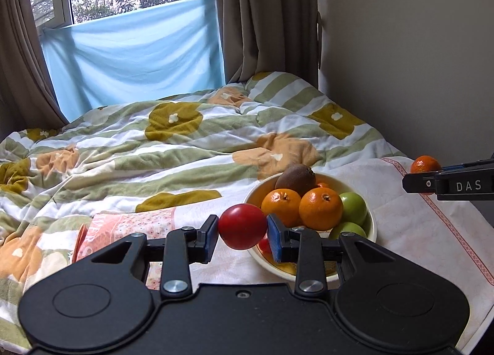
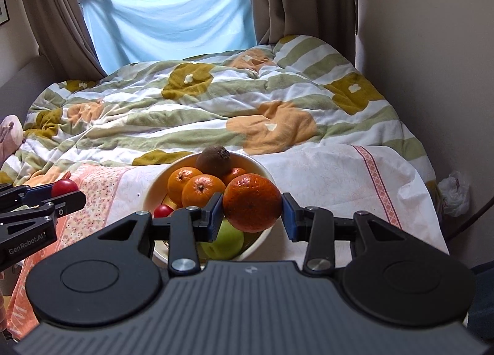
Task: Organize fruits
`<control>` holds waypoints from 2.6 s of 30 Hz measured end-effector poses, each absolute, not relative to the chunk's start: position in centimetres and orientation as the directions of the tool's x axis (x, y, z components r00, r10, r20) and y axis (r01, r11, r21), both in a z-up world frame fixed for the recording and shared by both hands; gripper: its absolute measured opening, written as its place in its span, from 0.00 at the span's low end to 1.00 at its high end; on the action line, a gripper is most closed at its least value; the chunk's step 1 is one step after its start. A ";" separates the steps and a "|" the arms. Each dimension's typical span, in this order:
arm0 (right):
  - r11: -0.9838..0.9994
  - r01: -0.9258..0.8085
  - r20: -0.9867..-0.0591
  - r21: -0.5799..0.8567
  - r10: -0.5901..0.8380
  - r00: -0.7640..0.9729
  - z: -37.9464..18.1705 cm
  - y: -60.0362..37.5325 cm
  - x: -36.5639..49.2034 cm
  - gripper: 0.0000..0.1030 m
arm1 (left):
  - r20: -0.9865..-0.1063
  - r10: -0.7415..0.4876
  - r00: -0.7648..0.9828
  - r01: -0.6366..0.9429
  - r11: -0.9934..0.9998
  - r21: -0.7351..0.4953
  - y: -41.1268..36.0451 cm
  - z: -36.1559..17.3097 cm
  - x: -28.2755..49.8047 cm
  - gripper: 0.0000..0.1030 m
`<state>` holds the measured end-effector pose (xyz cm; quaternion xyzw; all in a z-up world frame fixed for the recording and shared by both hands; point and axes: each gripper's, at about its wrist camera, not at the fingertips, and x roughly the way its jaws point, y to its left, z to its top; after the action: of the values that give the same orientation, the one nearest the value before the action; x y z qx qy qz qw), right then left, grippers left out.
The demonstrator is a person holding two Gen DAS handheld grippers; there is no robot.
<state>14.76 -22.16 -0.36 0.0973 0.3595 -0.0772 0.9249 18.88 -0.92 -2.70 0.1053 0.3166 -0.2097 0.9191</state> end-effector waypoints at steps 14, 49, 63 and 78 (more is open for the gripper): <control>0.987 0.098 -0.711 0.131 0.024 0.703 -2.1 -24.3 23.3 0.53 | -0.701 -0.262 0.664 0.435 0.897 0.076 -4.7 -6.6 25.7 0.36; 0.973 0.095 -0.803 0.211 0.117 0.584 -8.3 -27.8 29.3 0.53 | -0.758 -0.236 0.608 0.411 0.910 0.046 -4.6 -6.9 26.4 0.94; 0.956 0.113 -0.779 0.269 0.147 0.609 -7.5 -27.7 28.6 1.00 | -0.743 -0.223 0.631 0.378 0.925 0.044 -3.5 -6.1 25.2 0.94; 0.982 0.085 -0.672 0.170 0.052 0.739 2.2 -24.1 21.2 1.00 | -0.603 -0.251 0.757 0.357 0.932 0.060 -0.4 1.1 19.0 0.96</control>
<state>21.19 -24.11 2.20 0.0949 0.3611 -0.0090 0.9276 18.99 -0.35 1.15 0.0861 0.3083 -0.1629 0.9333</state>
